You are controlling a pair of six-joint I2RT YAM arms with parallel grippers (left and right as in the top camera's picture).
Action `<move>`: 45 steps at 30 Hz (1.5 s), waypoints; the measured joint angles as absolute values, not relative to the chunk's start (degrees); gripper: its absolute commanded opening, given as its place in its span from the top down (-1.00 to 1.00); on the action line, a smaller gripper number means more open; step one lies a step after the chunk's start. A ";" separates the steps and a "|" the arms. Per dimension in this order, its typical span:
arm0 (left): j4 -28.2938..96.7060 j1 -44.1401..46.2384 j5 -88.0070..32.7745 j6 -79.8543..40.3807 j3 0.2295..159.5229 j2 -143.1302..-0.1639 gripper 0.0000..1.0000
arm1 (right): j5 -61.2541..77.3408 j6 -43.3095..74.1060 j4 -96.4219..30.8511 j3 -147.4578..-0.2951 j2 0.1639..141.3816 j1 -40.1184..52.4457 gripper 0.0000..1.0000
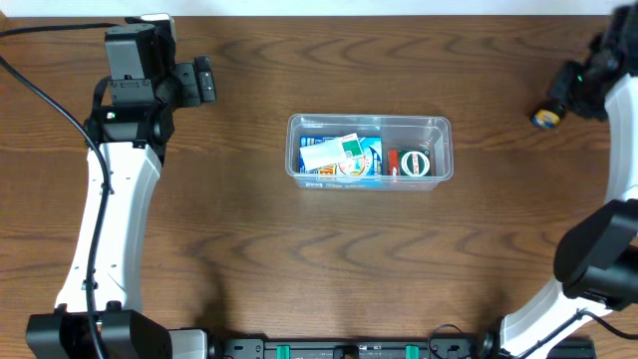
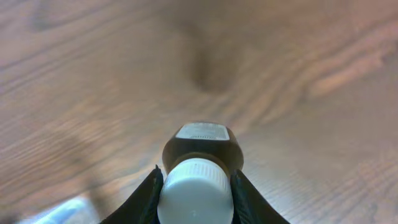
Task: Pack container
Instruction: 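Lift the bottle and carry it left over the container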
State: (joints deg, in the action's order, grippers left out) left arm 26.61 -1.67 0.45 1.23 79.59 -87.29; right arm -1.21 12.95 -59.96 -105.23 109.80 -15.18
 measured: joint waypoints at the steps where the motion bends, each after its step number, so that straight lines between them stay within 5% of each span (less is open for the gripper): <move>1: 26.59 -1.67 0.45 1.23 79.59 -87.29 -0.96 | -1.23 12.73 -61.21 -107.26 109.78 -13.69 0.43; 19: 26.59 -1.67 0.47 1.23 79.59 -87.29 -0.96 | -1.06 11.97 -72.20 -123.46 109.80 9.41 0.36; 45: 26.59 -1.67 0.47 1.23 79.59 -87.29 -0.96 | -1.52 17.72 -76.40 -122.43 113.91 16.49 0.36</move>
State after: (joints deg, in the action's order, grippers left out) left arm 26.59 -1.67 0.47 1.23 79.59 -87.29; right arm -1.52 17.72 -76.40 -122.43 113.91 16.49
